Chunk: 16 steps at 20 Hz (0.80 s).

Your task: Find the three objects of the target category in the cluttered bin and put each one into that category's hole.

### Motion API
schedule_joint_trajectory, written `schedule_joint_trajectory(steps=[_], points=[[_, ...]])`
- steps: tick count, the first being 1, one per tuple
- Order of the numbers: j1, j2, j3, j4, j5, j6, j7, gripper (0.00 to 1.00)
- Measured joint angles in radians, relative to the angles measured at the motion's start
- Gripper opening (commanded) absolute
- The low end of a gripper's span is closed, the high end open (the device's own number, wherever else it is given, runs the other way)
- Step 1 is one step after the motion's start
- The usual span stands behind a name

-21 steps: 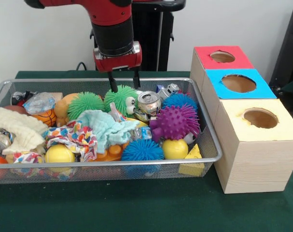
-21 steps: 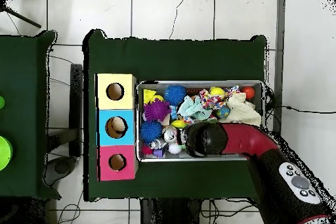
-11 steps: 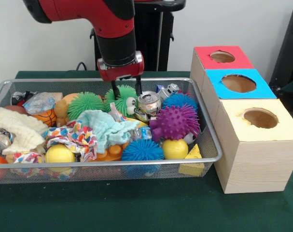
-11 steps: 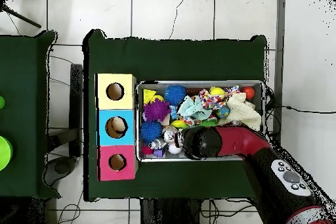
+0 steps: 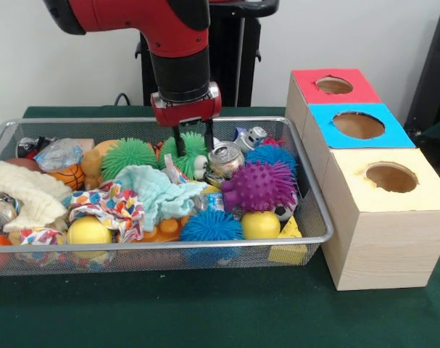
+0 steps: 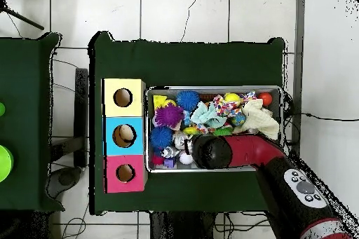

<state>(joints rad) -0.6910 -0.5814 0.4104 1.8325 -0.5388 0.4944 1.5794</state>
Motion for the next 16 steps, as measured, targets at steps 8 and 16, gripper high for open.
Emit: schedule_joint_trajectory(steps=[8,16], points=[[0.017,0.036,-0.004,-0.001,-0.027,-0.088,0.000,0.00],[0.047,0.006,-0.004,0.002,-0.027,-0.091,0.000,0.00]])
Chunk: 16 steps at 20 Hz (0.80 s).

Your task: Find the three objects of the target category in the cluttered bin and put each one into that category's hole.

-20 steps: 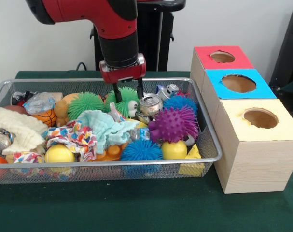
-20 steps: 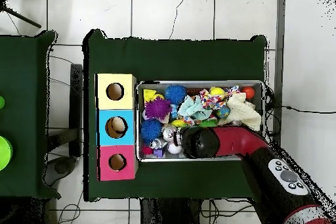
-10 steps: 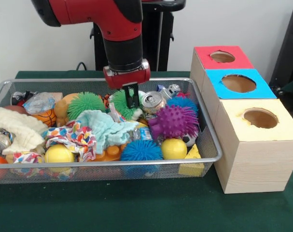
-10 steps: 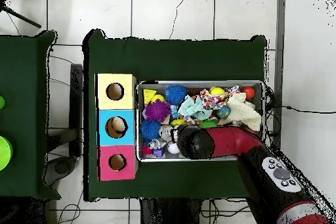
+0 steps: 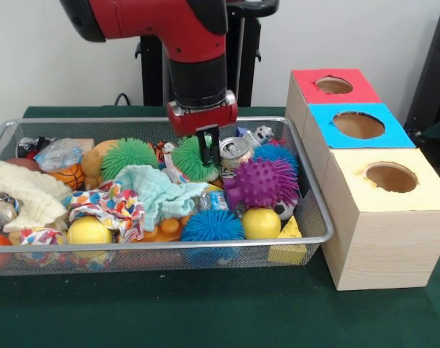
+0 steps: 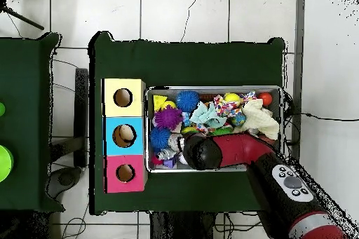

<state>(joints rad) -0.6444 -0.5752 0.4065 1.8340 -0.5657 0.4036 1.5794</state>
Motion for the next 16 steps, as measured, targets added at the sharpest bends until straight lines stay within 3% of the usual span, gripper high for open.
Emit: schedule_joint_trajectory(steps=[4,5,16], points=[[0.027,-0.070,0.000,0.008,0.028,0.041,0.000,0.00],[0.047,-0.120,0.000,0.011,0.051,0.087,0.000,0.00],[0.140,-0.344,0.000,0.012,0.154,0.286,0.000,0.00]])
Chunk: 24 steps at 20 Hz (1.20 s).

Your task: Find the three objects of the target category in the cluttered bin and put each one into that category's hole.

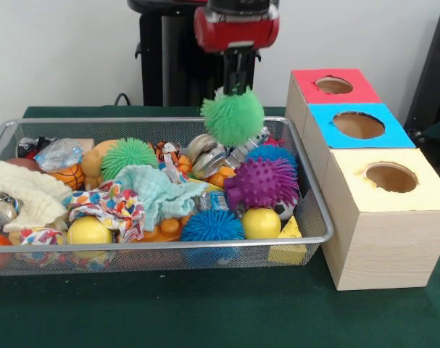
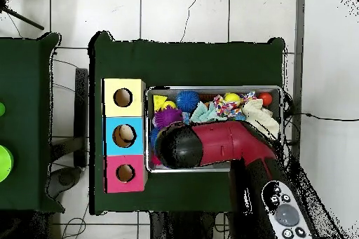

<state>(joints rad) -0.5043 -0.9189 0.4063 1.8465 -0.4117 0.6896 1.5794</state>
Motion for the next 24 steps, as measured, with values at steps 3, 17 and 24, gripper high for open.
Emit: schedule_joint_trajectory(steps=[3,17,24], points=[[0.019,-0.022,0.000,0.000,0.025,-0.003,0.000,0.00],[0.118,0.072,-0.051,0.014,0.043,-0.209,0.001,0.00],[0.175,0.097,-0.106,0.059,0.073,-0.281,0.002,0.00]])
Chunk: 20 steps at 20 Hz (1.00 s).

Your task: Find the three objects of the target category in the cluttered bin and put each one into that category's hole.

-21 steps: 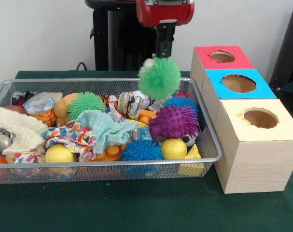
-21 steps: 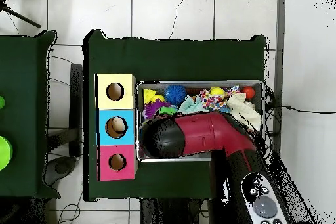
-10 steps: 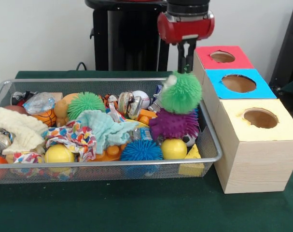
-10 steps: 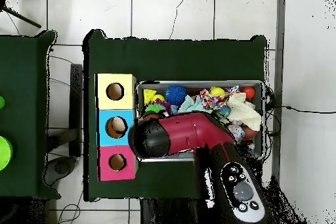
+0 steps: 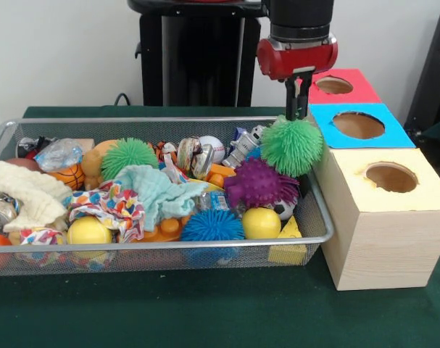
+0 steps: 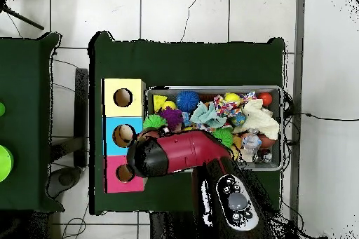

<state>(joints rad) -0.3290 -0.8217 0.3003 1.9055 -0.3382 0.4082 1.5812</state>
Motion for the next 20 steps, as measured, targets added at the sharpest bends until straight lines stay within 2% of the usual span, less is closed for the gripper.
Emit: schedule_joint_trajectory(steps=[15,16,20], points=[[0.021,0.007,-0.069,0.046,0.062,-0.030,0.000,0.00],[0.021,0.007,-0.072,0.047,0.069,-0.031,0.000,1.00],[0.022,0.007,-0.073,0.048,0.072,-0.035,0.000,1.00]])
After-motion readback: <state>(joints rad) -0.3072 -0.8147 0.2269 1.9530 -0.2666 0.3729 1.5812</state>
